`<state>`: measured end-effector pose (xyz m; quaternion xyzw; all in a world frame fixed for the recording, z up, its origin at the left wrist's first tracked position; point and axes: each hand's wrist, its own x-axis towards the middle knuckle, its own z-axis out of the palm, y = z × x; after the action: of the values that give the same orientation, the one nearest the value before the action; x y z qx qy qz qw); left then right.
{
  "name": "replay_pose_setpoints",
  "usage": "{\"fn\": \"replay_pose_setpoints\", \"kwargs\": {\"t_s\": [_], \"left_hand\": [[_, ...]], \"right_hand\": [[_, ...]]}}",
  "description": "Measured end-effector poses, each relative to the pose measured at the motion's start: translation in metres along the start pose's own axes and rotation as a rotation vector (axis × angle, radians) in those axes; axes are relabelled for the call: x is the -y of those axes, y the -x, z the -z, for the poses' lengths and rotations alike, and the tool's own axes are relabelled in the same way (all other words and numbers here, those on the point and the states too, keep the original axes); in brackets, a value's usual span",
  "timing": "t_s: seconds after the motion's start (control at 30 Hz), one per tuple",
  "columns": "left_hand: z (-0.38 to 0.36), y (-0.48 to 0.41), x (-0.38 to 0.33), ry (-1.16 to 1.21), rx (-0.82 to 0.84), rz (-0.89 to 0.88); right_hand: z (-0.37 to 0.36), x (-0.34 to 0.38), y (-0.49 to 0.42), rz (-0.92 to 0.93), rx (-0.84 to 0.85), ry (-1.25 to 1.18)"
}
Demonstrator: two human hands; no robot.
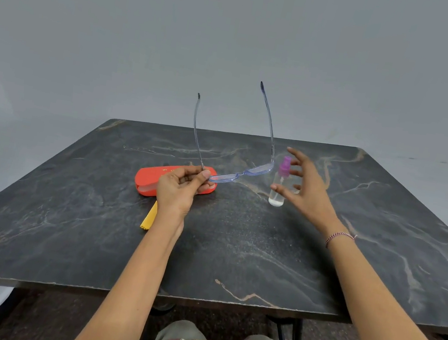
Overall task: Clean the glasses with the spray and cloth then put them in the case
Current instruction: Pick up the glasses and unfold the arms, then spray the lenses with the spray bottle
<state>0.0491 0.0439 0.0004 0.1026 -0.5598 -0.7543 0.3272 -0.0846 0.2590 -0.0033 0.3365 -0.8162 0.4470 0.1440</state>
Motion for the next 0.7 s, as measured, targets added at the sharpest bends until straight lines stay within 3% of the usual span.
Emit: {"fn": "replay_pose_setpoints", "kwargs": {"t_s": [0.4,0.57,0.7], "left_hand": [[-0.005,-0.002,0.001,-0.040,-0.019,0.008],[-0.017,-0.017,-0.001,-0.112,-0.053,-0.028],[-0.035,-0.034,0.001,-0.122,-0.104,-0.037]], "right_hand": [[-0.018,-0.002,0.002,-0.040,0.001,0.032],[-0.003,0.006,0.006,-0.136,-0.048,-0.424],[0.010,0.015,0.012,-0.244,0.038,-0.825]]}}
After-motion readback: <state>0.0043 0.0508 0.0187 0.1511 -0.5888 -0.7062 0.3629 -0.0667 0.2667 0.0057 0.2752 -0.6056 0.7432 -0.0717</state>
